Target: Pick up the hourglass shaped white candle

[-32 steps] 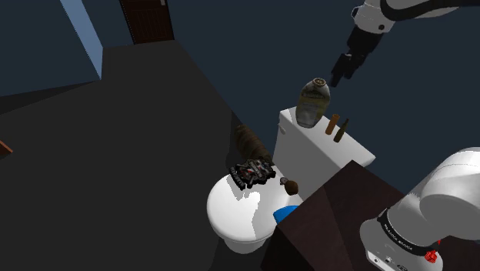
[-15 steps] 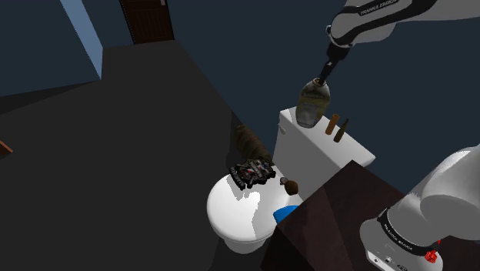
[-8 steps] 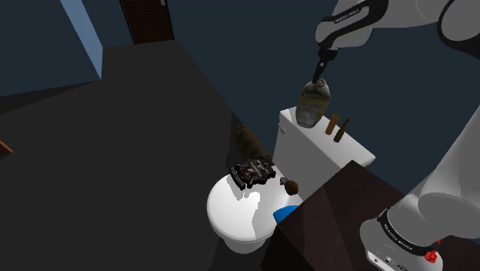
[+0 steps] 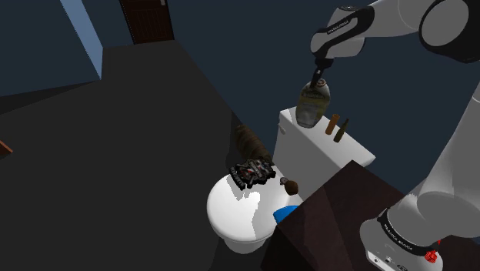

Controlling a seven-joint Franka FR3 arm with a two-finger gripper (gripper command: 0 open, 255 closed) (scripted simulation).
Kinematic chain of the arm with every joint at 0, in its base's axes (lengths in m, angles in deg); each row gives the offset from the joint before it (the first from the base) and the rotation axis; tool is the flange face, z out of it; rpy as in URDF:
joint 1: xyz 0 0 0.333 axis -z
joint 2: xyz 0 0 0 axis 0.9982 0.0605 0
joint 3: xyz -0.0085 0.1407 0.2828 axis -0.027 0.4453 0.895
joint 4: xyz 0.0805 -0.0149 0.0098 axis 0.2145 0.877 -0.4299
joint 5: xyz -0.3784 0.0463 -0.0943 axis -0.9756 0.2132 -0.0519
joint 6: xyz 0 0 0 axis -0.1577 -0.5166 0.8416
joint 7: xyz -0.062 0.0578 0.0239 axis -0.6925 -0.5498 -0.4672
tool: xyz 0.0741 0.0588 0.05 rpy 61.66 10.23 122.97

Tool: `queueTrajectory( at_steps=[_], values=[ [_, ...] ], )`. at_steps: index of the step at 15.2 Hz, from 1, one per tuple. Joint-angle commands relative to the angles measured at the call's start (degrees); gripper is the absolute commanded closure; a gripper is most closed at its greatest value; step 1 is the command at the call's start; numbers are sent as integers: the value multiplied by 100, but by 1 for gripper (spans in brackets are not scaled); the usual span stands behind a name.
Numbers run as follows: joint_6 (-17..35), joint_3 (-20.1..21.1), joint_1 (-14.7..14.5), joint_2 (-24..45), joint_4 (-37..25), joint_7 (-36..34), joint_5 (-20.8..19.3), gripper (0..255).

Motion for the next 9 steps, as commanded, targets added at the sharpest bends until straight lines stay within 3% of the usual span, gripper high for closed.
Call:
queueTrajectory(
  at_steps=[1, 2, 9],
  values=[
    [65, 8, 6, 28, 36, 12, 20, 0],
    [74, 11, 3, 34, 39, 9, 22, 255],
    [80, 12, -4, 30, 50, -1, 18, 255]
  ],
)
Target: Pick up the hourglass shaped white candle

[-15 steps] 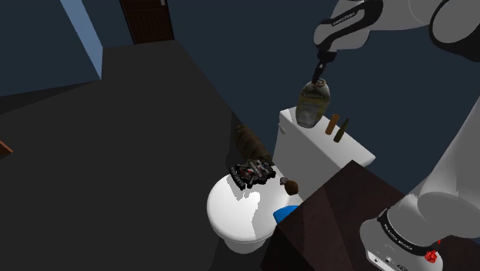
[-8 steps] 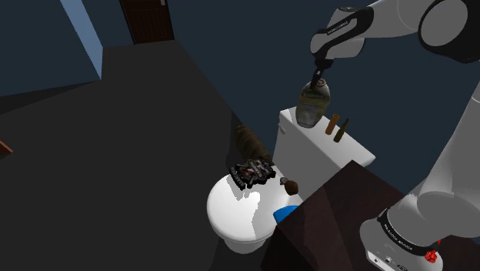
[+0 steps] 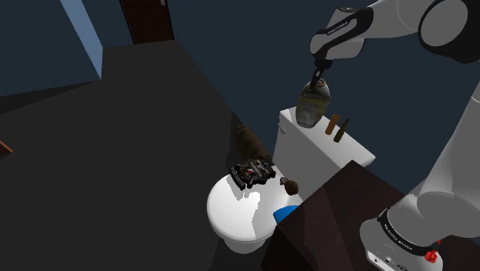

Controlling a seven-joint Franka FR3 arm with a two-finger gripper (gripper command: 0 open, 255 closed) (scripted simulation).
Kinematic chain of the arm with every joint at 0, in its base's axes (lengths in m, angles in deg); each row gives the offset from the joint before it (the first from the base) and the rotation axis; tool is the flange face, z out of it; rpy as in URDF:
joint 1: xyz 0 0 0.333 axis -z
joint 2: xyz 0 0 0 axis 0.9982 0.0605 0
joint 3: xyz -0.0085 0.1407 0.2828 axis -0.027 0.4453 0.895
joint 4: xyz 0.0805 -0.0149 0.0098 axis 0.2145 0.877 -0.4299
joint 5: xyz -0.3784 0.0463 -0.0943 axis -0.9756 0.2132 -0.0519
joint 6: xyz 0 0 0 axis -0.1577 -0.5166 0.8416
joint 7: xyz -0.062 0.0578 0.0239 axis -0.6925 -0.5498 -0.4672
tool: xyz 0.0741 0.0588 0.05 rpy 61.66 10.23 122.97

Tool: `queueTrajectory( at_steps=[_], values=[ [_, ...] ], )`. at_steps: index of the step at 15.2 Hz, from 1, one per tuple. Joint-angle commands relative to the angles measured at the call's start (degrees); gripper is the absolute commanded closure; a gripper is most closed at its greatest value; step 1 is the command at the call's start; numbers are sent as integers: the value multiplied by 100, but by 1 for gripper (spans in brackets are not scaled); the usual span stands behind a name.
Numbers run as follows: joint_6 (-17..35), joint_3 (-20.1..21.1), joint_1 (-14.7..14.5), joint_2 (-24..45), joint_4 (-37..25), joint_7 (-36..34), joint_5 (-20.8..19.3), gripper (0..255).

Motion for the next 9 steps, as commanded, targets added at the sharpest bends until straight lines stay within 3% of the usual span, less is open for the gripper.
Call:
queueTrajectory(
  at_steps=[1, 9],
  values=[
    [-1, 3, -1, 13, 10, -1, 1, 255],
    [-488, -68, -43, -246, -241, -88, -166, 255]
  ],
)
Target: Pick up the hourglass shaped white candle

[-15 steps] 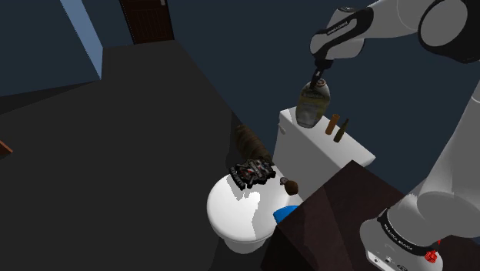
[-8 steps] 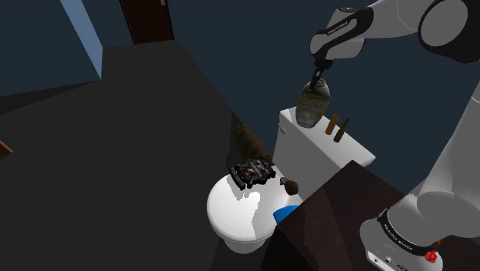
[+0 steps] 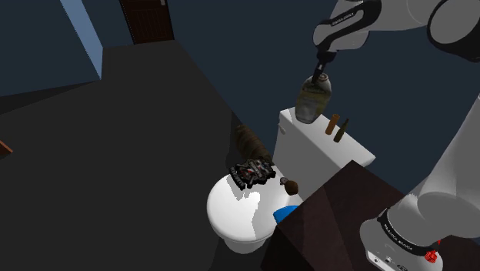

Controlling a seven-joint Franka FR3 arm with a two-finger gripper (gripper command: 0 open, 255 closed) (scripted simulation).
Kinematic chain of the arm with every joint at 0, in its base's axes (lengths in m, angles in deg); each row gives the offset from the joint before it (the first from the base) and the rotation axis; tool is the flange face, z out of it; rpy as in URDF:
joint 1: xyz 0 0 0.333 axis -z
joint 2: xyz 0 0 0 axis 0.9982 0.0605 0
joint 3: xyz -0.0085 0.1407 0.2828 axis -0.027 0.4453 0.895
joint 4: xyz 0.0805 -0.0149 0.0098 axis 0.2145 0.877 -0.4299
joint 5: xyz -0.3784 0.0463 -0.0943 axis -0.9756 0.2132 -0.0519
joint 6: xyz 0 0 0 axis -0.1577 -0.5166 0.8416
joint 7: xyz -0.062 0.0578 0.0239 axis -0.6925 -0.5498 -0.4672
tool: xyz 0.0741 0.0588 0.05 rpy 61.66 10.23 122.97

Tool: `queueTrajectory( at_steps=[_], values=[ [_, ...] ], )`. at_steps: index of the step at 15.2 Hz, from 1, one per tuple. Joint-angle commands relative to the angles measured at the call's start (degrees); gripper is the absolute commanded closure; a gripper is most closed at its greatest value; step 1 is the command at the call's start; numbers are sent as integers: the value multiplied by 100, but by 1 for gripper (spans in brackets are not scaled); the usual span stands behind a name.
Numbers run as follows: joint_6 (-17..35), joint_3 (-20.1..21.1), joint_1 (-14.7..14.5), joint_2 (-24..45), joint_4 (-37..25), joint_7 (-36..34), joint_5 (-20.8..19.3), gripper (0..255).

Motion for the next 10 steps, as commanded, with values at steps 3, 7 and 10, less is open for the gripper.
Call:
queueTrajectory(
  at_steps=[3, 7, 10],
  values=[
    [-260, -28, -16, -121, -160, -39, -74, 255],
    [-539, -49, -33, -232, -337, -79, -144, 255],
    [-620, -54, -37, -261, -392, -89, -162, 255]
  ],
)
